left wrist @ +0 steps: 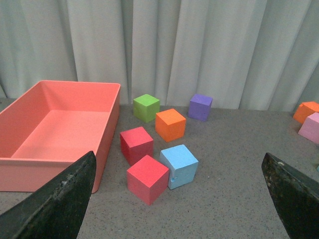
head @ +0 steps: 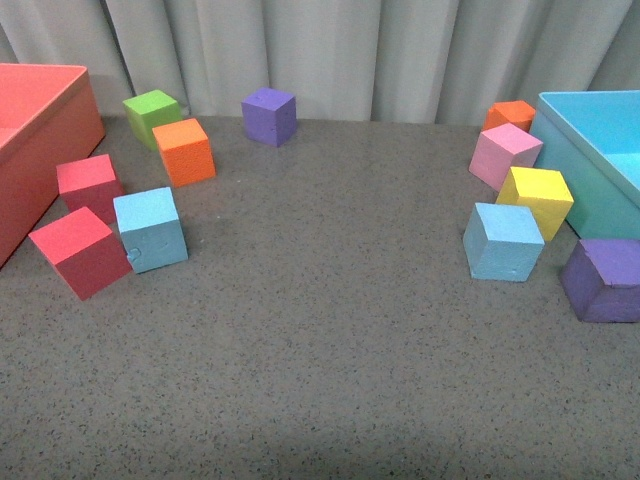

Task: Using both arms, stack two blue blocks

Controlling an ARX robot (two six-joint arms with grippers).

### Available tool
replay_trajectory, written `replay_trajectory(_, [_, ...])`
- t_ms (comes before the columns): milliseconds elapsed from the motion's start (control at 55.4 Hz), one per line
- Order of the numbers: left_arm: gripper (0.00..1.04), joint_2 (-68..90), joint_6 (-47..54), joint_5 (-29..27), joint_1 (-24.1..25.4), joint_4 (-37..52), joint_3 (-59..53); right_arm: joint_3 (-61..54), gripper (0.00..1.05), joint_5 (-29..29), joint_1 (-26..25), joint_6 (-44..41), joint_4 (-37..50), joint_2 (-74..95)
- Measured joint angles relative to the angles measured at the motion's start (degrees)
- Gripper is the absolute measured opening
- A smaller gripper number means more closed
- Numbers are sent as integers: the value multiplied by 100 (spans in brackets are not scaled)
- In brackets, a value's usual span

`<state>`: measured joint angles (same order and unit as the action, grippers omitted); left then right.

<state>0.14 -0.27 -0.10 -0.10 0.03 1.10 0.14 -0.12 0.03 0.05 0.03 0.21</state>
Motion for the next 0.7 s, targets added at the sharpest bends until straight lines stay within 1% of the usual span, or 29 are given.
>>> replay_trajectory(705, [98, 0, 0, 9, 0, 0, 0, 0, 95, 2, 0, 0, 0, 0])
